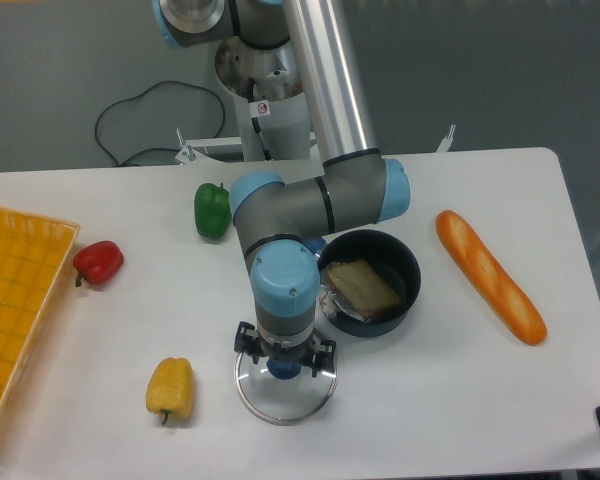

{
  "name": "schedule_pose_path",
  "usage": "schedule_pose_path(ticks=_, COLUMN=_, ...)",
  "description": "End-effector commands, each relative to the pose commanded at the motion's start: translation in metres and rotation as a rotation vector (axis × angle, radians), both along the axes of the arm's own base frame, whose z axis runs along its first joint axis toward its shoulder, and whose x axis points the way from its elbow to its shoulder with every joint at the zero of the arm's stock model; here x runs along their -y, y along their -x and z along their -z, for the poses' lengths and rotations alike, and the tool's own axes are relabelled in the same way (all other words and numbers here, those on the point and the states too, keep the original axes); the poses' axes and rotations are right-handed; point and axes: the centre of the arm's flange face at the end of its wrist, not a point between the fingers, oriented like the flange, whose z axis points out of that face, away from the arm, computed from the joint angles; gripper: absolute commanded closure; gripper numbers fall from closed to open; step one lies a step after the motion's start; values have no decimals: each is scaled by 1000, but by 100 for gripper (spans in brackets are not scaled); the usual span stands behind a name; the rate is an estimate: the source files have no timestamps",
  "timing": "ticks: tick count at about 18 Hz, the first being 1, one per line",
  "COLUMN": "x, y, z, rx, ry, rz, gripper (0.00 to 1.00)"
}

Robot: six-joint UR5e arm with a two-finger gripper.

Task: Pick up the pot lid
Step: 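Lower the open gripper around the blue knob of the glass lid, then close the gripper on the blue knob of the glass lid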

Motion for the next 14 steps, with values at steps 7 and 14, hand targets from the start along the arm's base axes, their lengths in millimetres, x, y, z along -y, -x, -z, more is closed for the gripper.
schedule_pose_path(ticks=7, x=0, y=3, z=12, rx=12, ry=12, rz=-3, gripper=0)
schedule_pose_path(ticks=14, x=1, y=1, z=17, rx=18, ry=23, rz=-5, gripper=0)
